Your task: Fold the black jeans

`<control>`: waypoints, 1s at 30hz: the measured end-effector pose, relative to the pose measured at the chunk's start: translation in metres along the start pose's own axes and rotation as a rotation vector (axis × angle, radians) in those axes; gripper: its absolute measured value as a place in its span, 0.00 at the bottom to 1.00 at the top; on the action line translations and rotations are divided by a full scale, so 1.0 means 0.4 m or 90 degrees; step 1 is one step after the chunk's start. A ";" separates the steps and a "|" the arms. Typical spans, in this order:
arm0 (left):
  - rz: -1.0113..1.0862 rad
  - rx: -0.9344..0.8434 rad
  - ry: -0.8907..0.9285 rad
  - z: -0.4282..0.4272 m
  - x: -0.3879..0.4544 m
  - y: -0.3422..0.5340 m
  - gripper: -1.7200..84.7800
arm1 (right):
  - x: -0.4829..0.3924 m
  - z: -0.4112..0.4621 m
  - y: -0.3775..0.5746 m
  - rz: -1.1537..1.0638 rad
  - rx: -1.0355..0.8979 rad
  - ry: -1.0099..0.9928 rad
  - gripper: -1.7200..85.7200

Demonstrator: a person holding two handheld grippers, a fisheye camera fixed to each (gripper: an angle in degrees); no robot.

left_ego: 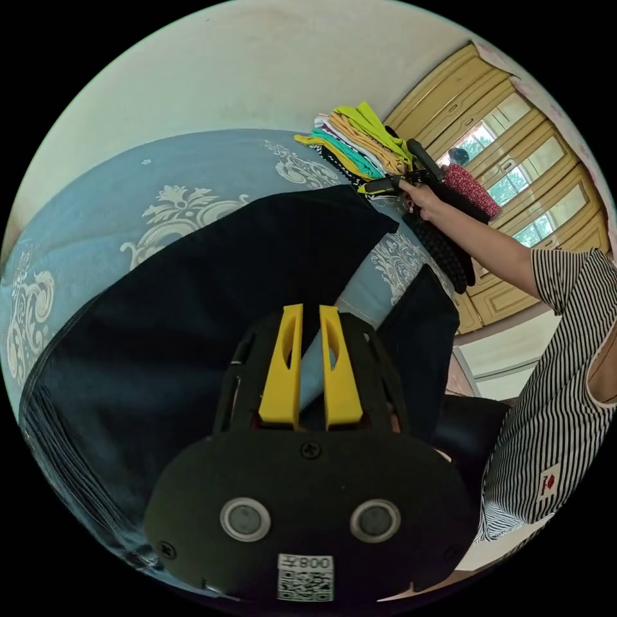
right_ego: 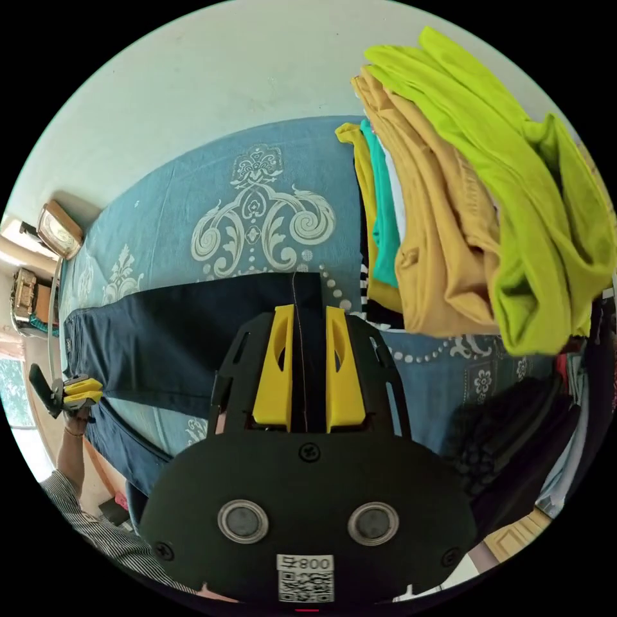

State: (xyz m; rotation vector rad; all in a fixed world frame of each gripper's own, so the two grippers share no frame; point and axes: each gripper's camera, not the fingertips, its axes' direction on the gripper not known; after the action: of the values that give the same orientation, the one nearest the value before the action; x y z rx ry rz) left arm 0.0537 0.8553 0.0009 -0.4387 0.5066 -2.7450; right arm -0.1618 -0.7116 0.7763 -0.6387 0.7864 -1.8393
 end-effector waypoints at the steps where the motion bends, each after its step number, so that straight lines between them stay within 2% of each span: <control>1: 0.010 0.001 -0.006 0.017 -0.009 -0.015 0.07 | -0.017 0.014 -0.036 0.005 -0.011 -0.004 0.12; 5: 0.024 -0.022 -0.016 0.092 -0.046 -0.045 0.06 | -0.093 0.049 -0.112 0.010 -0.052 -0.007 0.10; 8: 0.024 -0.027 -0.010 0.127 -0.058 -0.030 0.06 | -0.179 0.004 -0.129 -0.042 -0.047 0.029 0.07; 14: 0.040 0.010 -0.003 0.134 -0.061 0.048 0.05 | -0.316 -0.329 -0.122 -0.136 0.135 -0.024 0.06; 18: 0.018 -0.026 -0.015 0.186 -0.081 0.100 0.05 | -0.351 -0.254 -0.188 -0.115 0.062 0.037 0.07; 20: -0.003 -0.026 -0.029 0.199 -0.085 0.139 0.05 | -0.379 -0.200 -0.218 -0.076 0.007 0.120 0.04; 24: -0.021 0.024 -0.029 0.171 -0.083 0.217 0.04 | -0.461 -0.270 -0.169 -0.075 0.076 0.134 0.02; 27: -0.071 0.038 -0.084 0.165 -0.095 0.295 0.04 | -0.588 -0.277 -0.090 -0.154 0.069 0.076 0.02; 29: -0.104 -0.044 -0.120 0.220 -0.116 0.346 0.03 | -0.690 -0.189 -0.037 -0.206 0.019 0.145 0.02; 30: -0.108 -0.017 -0.119 0.220 -0.117 0.360 0.03 | -0.708 -0.155 -0.030 -0.215 -0.004 0.172 0.02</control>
State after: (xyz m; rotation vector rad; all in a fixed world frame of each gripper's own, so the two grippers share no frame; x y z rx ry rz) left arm 0.1625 0.7186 0.0120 -0.7690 0.4777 -2.8209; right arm -0.1100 -0.4310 0.7232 -0.5585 0.9015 -2.2657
